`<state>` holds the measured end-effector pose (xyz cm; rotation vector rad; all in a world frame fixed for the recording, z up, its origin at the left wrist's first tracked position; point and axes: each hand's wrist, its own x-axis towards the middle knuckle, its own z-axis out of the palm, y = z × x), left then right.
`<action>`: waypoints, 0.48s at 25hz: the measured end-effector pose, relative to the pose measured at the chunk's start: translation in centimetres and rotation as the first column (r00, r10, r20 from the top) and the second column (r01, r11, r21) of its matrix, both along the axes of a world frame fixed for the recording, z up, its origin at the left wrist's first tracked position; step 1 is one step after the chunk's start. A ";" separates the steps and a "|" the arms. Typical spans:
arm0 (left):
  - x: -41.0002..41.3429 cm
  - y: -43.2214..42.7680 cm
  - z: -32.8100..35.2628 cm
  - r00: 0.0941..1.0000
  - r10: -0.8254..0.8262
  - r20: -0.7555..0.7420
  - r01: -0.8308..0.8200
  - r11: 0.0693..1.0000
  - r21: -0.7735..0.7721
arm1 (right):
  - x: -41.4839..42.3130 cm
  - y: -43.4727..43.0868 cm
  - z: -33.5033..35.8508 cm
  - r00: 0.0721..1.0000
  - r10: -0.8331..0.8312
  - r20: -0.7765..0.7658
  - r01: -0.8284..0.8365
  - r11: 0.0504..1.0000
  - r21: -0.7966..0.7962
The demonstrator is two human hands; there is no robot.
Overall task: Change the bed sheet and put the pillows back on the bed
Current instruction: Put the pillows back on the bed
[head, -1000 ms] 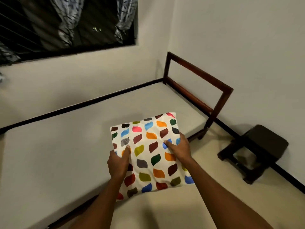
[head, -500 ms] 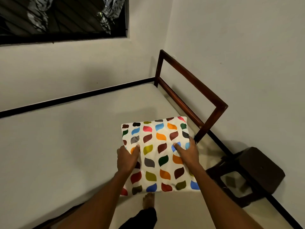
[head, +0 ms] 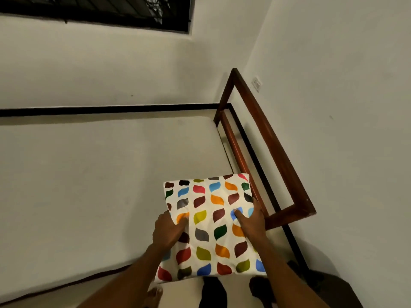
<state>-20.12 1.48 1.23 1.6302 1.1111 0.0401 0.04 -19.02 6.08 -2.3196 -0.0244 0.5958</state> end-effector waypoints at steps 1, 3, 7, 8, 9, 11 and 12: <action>2.6 -0.4 -1.1 1.000 0.005 -0.020 -0.006 1.000 -0.019 | 3.1 0.2 -1.3 1.000 0.028 0.003 -0.028 0.999 -0.017; 7.8 -0.9 -3.9 0.999 0.028 -0.029 -0.030 0.999 -0.042 | 9.2 0.6 -4.7 0.995 0.102 0.003 -0.102 0.993 -0.055; 18.0 -1.3 -10.6 0.991 0.118 -0.059 -0.120 0.992 -0.036 | 21.0 2.5 -13.3 0.971 0.238 -0.023 -0.239 0.965 -0.106; 20.2 -1.3 -10.9 0.988 0.126 -0.089 -0.129 0.991 -0.025 | 22.9 3.0 -15.1 0.964 0.264 -0.017 -0.264 0.957 -0.119; 22.7 -1.2 -12.9 0.982 0.133 -0.136 -0.136 0.991 -0.012 | 25.2 3.4 -17.5 0.960 0.282 -0.007 -0.280 0.949 -0.146; 26.7 -0.7 -15.6 0.964 0.135 -0.230 -0.138 0.990 0.004 | 28.5 4.5 -21.5 0.945 0.326 0.017 -0.317 0.928 -0.195; 28.1 -0.4 -16.8 0.959 0.148 -0.244 -0.148 0.989 0.016 | 29.6 5.0 -23.0 0.940 0.342 0.006 -0.333 0.918 -0.215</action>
